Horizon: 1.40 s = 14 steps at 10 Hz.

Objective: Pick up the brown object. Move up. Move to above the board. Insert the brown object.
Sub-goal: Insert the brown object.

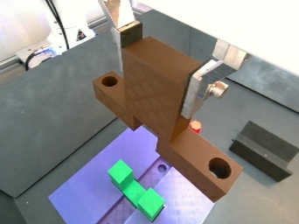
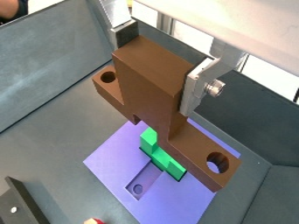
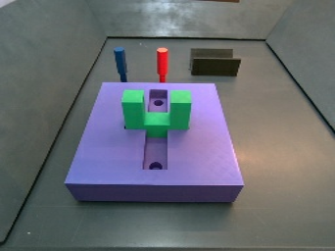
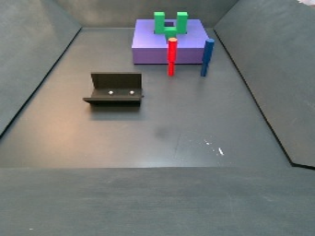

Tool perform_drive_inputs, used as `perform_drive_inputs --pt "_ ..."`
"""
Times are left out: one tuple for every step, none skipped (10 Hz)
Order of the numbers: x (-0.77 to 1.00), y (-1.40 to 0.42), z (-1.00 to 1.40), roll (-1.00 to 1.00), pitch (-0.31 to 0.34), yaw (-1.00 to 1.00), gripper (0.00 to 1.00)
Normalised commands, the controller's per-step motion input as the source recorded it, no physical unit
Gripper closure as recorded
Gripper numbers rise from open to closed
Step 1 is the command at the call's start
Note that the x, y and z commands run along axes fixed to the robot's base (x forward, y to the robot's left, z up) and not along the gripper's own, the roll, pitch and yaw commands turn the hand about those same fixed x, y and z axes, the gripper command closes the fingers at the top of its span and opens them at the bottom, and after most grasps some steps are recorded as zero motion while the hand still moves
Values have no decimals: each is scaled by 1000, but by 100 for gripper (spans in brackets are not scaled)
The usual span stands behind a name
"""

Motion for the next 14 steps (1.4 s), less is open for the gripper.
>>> perform_drive_inputs --pt "0 0 0 -189 -84 -140 100" --pt "0 0 0 -203 -83 -129 100" --pt "0 0 0 -201 -101 -129 100" --pt "0 0 0 -176 -134 -220 100" --pt "-177 -54 0 -143 -219 -394 100" --pt "-286 -91 0 -140 -244 -557 100" --pt "-186 -37 -20 -164 -226 -754 100" --pt "-129 -26 -40 -196 -216 -817 100" --pt "-54 -20 0 -204 -223 -834 100" --pt "-63 -51 0 -143 -226 -777 100" --pt "-94 -60 63 -67 -181 -783 100" --pt "-91 -91 63 0 -136 -783 100" --pt "-54 -191 0 177 -76 -691 100" --pt "-3 -140 0 339 -49 -714 100"
